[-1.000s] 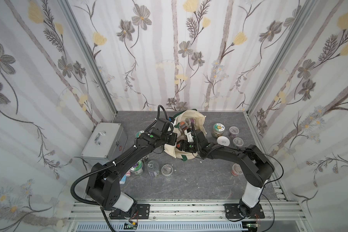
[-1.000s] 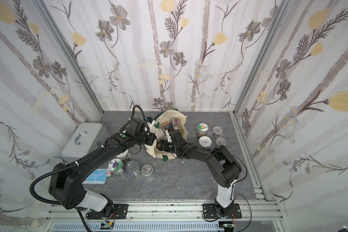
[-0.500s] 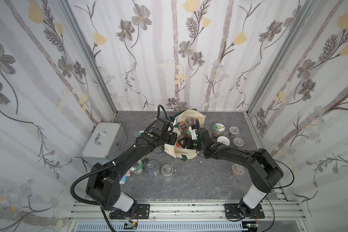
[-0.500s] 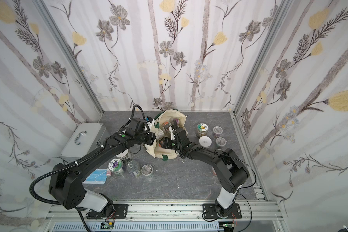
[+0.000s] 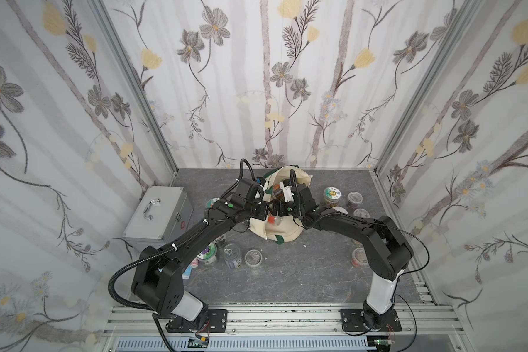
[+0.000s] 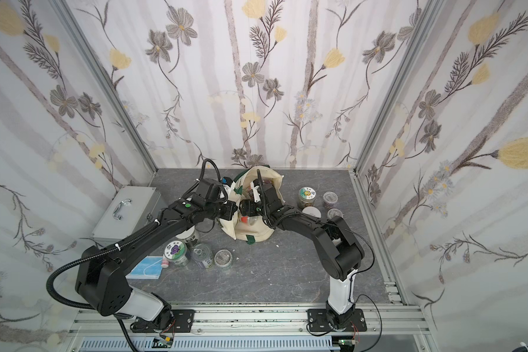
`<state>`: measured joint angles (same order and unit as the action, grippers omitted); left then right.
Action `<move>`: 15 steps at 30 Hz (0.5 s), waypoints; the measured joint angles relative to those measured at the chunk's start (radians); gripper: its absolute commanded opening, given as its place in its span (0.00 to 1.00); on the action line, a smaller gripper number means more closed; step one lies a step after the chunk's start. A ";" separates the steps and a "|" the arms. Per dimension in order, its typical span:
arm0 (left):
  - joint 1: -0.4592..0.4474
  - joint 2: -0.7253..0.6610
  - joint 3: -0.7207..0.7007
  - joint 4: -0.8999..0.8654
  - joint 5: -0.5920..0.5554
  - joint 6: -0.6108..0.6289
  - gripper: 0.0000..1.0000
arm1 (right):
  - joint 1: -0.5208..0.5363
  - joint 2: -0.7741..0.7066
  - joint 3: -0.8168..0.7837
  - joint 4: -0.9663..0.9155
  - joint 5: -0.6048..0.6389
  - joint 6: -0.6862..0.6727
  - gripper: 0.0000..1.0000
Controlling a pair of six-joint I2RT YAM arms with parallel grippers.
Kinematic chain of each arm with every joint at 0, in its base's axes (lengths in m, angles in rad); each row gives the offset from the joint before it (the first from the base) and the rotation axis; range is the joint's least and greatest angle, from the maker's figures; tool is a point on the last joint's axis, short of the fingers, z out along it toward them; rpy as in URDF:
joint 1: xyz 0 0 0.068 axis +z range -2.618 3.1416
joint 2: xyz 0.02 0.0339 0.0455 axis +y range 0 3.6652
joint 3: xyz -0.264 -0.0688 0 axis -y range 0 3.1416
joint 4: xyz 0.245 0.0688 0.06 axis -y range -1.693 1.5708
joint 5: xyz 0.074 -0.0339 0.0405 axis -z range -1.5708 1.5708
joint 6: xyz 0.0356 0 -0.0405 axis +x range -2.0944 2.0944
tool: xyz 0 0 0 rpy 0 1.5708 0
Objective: Take out the seed jars from the canvas bag
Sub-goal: Pick up the seed jar from the canvas bag.
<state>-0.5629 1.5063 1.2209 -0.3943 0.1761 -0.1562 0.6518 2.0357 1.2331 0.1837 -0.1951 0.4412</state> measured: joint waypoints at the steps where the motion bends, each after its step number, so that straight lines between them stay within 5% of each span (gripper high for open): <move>1: 0.000 0.000 0.000 0.000 0.000 0.000 0.09 | -0.002 0.009 0.009 -0.002 -0.009 -0.005 0.84; 15: 0.000 0.002 0.003 -0.005 0.000 0.003 0.09 | -0.021 0.097 -0.001 -0.020 -0.087 -0.035 0.82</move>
<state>-0.5629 1.5082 1.2236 -0.3996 0.1764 -0.1532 0.6312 2.1330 1.2324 0.1638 -0.2825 0.4061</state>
